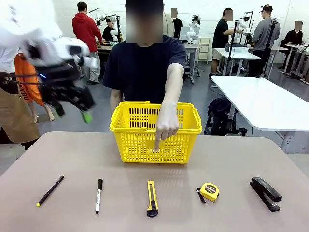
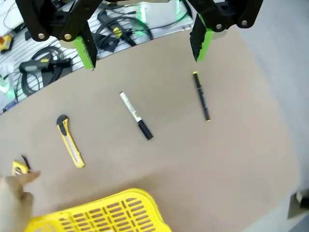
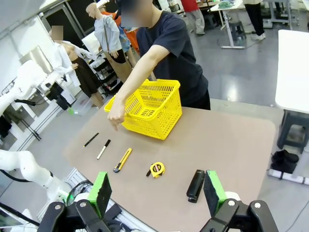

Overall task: Place the items the person wants into the basket.
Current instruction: Pick up the item the person points to and place it in the Market Basket.

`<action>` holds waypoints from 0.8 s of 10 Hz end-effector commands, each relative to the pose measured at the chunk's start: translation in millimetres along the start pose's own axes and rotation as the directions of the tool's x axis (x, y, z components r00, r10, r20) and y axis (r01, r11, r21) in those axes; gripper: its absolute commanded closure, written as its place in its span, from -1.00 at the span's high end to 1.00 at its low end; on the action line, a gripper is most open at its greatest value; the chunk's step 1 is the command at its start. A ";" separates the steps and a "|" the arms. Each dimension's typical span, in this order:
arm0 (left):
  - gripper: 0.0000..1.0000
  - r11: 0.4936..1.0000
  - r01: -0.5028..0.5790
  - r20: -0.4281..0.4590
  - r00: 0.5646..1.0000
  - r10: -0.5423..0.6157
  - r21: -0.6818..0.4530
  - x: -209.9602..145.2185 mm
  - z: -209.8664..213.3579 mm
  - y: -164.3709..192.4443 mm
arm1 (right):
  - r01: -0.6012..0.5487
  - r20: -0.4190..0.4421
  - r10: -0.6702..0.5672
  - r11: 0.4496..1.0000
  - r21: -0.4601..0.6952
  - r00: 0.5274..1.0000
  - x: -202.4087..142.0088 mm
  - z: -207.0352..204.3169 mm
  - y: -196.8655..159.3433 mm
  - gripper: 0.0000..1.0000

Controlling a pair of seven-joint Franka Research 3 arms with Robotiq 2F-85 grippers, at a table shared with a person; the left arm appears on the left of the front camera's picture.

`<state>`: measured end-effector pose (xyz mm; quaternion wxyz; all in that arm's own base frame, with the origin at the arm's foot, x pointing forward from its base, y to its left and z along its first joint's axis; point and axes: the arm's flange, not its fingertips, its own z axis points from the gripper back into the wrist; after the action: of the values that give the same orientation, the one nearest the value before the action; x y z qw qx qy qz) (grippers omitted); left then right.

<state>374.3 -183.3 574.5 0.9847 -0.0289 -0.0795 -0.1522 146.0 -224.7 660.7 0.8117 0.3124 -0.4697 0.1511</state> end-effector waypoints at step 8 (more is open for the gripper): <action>1.00 0.987 -0.158 0.136 0.977 0.161 -0.039 13.6 -47.0 -49.0 | -0.008 0.010 0.008 1.000 0.025 1.000 -1.9 -1.8 0.1 1.00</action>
<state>374.5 -232.4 535.5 0.9836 -0.0676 -0.1522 -0.0692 146.0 -224.9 660.5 0.8117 0.3125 -0.4697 0.1510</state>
